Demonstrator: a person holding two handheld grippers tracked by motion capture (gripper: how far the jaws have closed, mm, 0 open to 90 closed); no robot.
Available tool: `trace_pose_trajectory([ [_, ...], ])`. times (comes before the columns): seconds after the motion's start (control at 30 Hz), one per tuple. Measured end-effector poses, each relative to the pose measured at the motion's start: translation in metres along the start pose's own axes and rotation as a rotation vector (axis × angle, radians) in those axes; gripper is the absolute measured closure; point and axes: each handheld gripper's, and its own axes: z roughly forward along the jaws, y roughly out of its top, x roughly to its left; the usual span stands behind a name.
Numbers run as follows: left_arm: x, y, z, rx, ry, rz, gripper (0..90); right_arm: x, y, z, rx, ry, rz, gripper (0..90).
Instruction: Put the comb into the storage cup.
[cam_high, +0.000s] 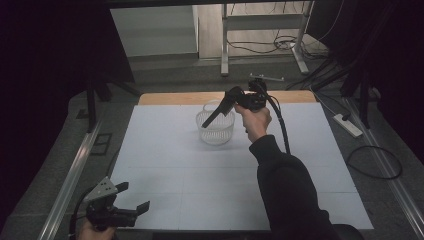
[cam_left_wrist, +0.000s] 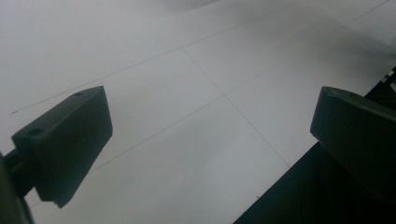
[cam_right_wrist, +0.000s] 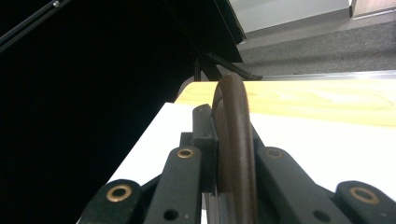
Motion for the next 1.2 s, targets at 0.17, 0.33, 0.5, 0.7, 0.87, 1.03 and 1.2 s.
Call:
trace_pose_trajectory([
  [0.17,0.001,0.0,0.0,0.0,-0.001,-0.001,0.0,-0.002,-0.004,0.005,0.006,-0.007,0.002,84.0],
  [0.33,0.0,0.0,0.0,0.0,-0.001,-0.002,0.0,-0.006,-0.009,0.01,0.012,-0.013,0.011,84.0],
  [0.5,0.0,0.0,0.0,0.0,0.0,0.001,0.0,-0.012,-0.017,0.015,0.011,-0.01,0.027,83.9],
  [0.7,0.0,0.0,0.0,0.003,0.003,0.003,0.0,-0.016,-0.023,0.019,0.015,-0.004,0.041,83.9],
  [0.87,0.0,0.0,0.0,0.003,0.003,0.002,0.0,-0.019,-0.028,0.023,0.018,-0.004,0.048,83.9],
  [1.03,0.0,0.0,0.0,0.005,0.003,0.002,0.0,-0.024,-0.034,0.026,0.028,-0.012,0.051,83.8],
  [1.2,0.0,0.0,0.001,0.007,0.003,0.001,0.0,-0.029,-0.037,0.026,0.018,-0.01,0.065,83.7],
])
